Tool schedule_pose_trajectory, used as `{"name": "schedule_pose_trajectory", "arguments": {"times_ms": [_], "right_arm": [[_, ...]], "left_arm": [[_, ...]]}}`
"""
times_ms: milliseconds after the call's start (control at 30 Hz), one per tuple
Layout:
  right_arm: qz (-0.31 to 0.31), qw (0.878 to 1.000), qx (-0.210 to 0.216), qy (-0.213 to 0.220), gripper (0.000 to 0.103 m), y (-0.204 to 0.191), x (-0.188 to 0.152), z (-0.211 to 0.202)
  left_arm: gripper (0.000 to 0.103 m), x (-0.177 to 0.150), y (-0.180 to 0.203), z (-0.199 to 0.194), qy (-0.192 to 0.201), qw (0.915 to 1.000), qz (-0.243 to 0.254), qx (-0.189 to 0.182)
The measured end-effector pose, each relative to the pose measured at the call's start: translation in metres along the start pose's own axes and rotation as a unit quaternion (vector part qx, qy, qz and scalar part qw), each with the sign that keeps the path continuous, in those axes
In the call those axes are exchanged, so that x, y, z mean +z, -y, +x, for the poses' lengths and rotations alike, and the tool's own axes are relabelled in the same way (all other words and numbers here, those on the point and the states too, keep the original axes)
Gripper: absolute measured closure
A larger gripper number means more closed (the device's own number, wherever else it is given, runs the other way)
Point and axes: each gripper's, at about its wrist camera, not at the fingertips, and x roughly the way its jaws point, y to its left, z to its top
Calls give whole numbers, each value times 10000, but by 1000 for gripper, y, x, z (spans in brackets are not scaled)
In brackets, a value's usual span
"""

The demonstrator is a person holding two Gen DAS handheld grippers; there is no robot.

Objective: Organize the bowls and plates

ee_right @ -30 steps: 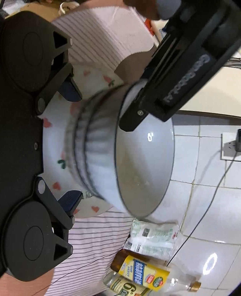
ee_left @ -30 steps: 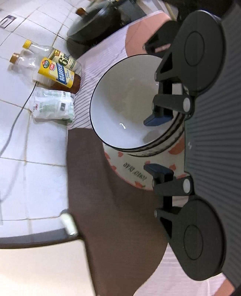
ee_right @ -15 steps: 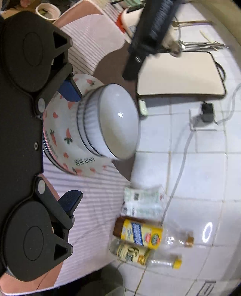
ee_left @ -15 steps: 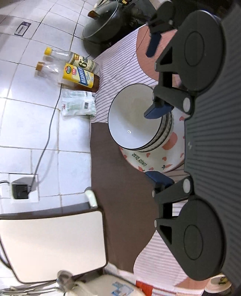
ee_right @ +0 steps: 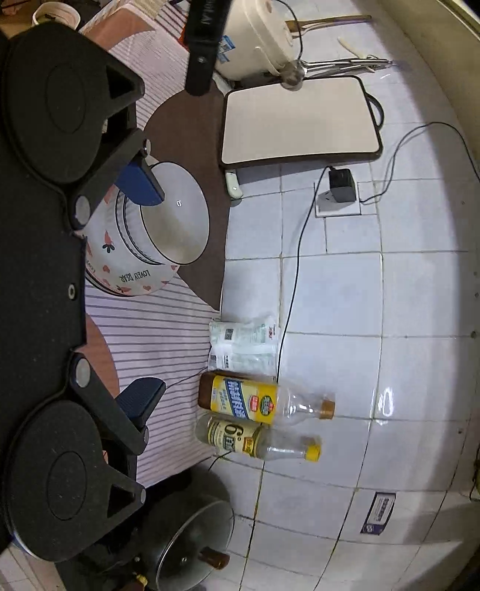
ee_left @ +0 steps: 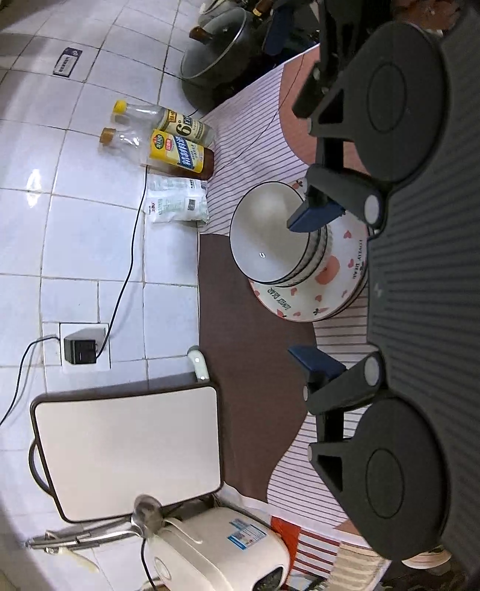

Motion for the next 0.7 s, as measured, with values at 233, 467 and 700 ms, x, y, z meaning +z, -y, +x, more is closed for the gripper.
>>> {"name": "schedule_pose_trajectory", "arguments": {"times_ms": [233,467,700], "right_arm": [[30,9995,-224,-234,2,7,1,-22],[-67,9979,-461,-454,0,7,-3,-35],[-344,9938,-856,-615,0,4,-11,-38]], "left_arm": [[29,-11,1,-17,45,10000,2,58],[22,-22,10,-29,144,9998,49,94],[12,-31,17,-37,287,9994,33,212]]}}
